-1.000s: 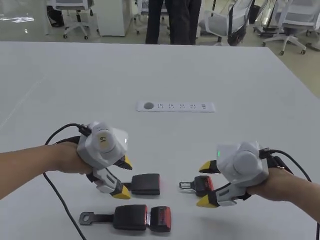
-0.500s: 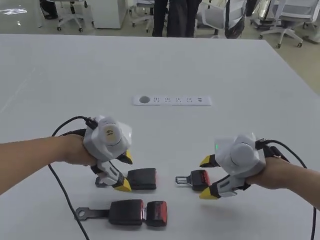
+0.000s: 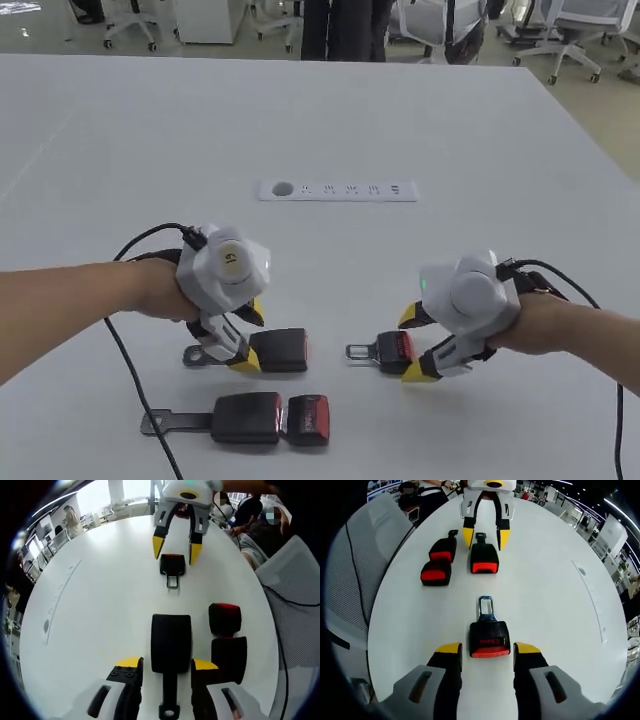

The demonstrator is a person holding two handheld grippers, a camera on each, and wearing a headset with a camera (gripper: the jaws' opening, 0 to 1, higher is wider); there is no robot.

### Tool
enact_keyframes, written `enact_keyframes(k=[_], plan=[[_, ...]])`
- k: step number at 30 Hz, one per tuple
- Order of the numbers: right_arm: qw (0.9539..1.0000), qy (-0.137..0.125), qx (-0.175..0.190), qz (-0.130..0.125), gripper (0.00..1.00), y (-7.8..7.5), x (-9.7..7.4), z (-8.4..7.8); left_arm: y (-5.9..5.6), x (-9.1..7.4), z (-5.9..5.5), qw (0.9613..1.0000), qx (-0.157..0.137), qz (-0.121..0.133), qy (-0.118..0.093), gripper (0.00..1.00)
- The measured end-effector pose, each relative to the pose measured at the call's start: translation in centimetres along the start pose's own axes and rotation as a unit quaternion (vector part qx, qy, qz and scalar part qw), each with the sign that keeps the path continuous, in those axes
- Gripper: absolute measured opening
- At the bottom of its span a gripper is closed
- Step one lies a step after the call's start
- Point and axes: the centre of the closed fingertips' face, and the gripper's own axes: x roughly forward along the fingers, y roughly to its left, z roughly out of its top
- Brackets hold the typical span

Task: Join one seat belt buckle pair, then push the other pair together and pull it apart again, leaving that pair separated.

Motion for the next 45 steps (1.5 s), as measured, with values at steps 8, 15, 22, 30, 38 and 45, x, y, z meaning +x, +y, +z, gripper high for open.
enact_keyframes(k=[8, 15, 22, 30, 38, 45], plan=[[0.9999, 0.009, -0.003, 0.009, 0.35, 0.0, 0.3, -0.6, 0.2, 0.7, -0.4, 0.9999, 0.005, -0.012, 0.010, 0.37], [0.9999, 0.008, -0.005, 0.009, 0.32, -0.2, 0.4, -0.6, -0.4, 0.9, -0.2, 0.9996, 0.012, -0.022, 0.012, 0.33], [0.9999, 0.007, -0.007, 0.009, 0.31, -0.2, 0.4, -0.6, 0.0, 1.0, -0.6, 0.9995, 0.020, -0.024, 0.012, 0.33], [0.9999, 0.008, -0.010, 0.010, 0.31, -0.1, 0.3, -0.6, 0.0, 1.2, -0.7, 0.9987, 0.037, -0.030, 0.018, 0.32], [0.9998, 0.009, -0.015, 0.010, 0.31, -0.3, 0.3, -0.6, -0.4, 0.9, -0.3, 0.9987, 0.037, -0.030, 0.017, 0.32], [0.9998, 0.009, -0.017, 0.008, 0.30, -0.4, 0.4, -0.6, -0.3, 1.0, -0.4, 0.9984, 0.042, -0.031, 0.022, 0.32]])
